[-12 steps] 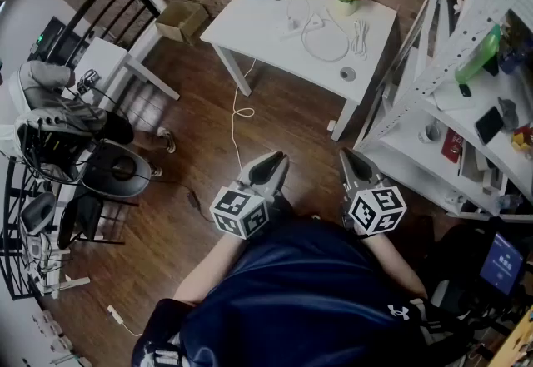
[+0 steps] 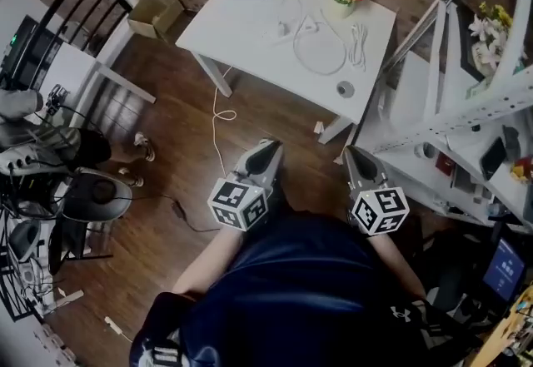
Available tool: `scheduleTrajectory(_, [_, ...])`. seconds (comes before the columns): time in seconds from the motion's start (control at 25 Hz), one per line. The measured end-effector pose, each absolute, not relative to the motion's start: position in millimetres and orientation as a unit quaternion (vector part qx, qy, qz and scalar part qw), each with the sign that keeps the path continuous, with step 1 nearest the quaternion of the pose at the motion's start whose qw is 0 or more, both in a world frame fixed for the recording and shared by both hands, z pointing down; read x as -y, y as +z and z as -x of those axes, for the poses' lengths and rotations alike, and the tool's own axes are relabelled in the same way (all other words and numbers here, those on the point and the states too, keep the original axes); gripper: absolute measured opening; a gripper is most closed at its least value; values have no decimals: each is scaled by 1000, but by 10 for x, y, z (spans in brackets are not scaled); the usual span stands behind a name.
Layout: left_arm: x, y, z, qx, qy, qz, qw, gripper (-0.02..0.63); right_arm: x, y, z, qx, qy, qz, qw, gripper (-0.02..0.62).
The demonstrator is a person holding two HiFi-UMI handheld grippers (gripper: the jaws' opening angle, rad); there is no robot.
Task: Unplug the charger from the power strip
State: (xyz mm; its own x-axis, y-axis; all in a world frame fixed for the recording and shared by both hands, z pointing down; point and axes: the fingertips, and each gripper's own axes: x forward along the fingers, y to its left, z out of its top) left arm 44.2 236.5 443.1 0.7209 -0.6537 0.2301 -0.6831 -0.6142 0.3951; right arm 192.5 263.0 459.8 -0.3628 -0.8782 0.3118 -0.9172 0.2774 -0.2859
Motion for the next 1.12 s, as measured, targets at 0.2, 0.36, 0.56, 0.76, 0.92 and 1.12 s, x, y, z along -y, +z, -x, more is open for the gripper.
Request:
scheduleTrajectory(0.2, [-1476, 4439, -434, 329, 41, -913, 239, 29, -1834, 4532, -1863, 767, 221, -596, 87, 11])
scheduleTrajectory(0.36, [-799, 4252, -192, 303, 30, -923, 236, 29, -1206, 4323, -1521, 761, 216, -602, 109, 11])
scheduleTrajectory(0.56, [-105, 4287, -2, 302, 31, -922, 239, 29, -547, 4330, -1295, 758, 218, -601, 125, 11])
scheduleTrajectory(0.76, [186, 4324, 51, 308, 42, -921, 235, 20, -121, 4454, -1167, 771, 239, -578, 123, 12])
scheduleTrajectory(0.92, [379, 4379, 88, 327, 41, -919, 217, 5, 185, 4508, -1134, 782, 233, -564, 128, 11])
scheduleTrajectory(1.12, [668, 4390, 229, 370, 51, -907, 194, 5, 467, 4528, -1089, 802, 228, -536, 132, 11])
